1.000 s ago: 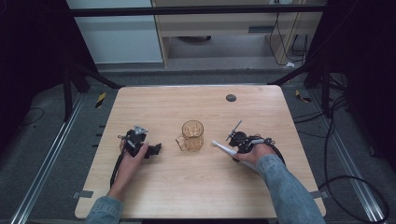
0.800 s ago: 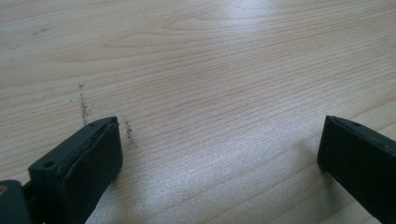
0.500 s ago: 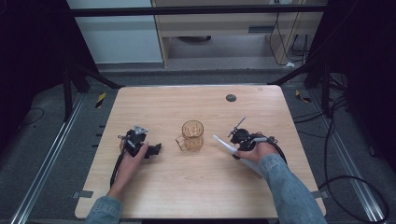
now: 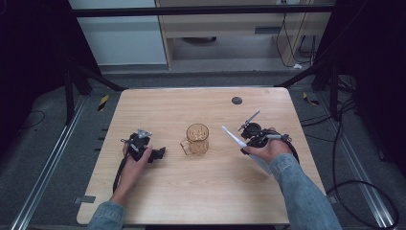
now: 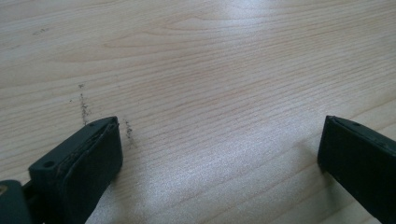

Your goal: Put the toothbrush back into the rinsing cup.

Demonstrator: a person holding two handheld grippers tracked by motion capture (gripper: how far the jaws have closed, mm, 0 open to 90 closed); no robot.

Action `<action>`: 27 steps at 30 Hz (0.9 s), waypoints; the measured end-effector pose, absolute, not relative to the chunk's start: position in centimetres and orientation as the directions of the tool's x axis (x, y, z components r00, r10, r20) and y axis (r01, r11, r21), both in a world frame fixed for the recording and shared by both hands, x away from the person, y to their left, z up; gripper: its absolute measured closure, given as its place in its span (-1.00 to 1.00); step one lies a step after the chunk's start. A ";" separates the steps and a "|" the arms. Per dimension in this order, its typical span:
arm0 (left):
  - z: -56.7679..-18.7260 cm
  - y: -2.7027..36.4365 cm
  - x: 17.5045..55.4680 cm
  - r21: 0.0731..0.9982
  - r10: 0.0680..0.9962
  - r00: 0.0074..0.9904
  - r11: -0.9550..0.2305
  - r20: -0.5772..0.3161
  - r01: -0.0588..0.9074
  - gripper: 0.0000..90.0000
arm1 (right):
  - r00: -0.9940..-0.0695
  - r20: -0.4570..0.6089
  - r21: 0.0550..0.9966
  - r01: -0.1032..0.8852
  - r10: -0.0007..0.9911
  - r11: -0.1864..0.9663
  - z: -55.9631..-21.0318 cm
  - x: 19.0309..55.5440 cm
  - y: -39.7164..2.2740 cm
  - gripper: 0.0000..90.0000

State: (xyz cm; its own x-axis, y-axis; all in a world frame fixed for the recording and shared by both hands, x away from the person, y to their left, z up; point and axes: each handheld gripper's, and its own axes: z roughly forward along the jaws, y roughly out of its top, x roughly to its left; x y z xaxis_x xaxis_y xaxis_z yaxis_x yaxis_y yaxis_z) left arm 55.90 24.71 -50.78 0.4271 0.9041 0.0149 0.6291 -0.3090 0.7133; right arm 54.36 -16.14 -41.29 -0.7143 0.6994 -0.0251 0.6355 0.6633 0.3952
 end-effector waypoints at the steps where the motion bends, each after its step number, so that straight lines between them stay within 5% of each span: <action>1: -50.8 24.7 55.9 0.713 0.904 0.427 -0.309 0.015 0.629 -1.00 | -0.710 -0.024 0.403 0.637 0.704 0.657 -41.0 54.3 -16.2 0.49; 27: -50.8 24.7 55.9 0.713 0.904 0.427 -0.310 0.016 0.629 -1.00 | -0.664 -0.078 0.641 0.538 0.744 0.547 -37.5 55.7 -13.4 0.49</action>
